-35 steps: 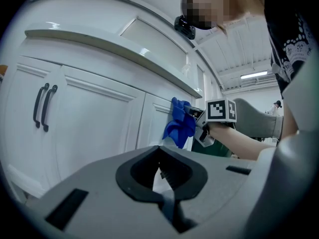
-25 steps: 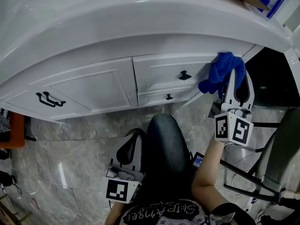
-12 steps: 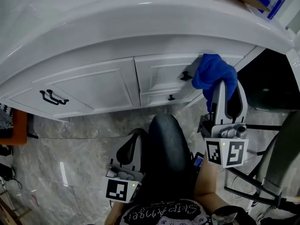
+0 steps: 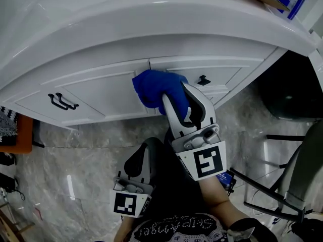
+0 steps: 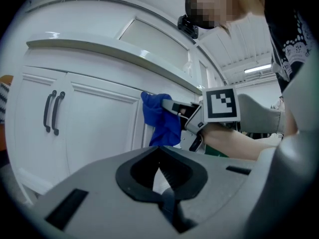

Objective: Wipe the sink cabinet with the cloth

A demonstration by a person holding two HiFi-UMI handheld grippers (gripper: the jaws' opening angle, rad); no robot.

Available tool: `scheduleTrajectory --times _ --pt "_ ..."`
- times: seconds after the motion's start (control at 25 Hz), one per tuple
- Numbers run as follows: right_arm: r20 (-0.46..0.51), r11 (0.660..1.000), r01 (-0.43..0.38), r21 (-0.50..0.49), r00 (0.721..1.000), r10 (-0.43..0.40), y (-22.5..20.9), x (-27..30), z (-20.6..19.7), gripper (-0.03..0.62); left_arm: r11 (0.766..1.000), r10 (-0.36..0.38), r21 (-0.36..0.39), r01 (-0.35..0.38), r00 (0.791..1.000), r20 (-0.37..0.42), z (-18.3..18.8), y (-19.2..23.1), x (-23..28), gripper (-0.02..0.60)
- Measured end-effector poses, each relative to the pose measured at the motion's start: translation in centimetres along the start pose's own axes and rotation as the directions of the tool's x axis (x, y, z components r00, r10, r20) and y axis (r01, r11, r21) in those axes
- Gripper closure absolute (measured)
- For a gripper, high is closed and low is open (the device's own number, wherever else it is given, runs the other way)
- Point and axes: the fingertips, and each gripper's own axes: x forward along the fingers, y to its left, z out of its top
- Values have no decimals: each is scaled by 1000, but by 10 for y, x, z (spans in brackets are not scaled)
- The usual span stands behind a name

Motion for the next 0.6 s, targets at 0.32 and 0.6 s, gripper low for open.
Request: scheduleTrajectory --times 0.32,0.6 --pt "-57 999 19 -36 998 -21 -14 12 -30 462 1000 -1 1 1 1000 7 1 1 0 578" --pt "-66 994 77 -78 994 -83 -42 3 -30 461 1000 4 -8 -4 1000 10 1 2 3 578"
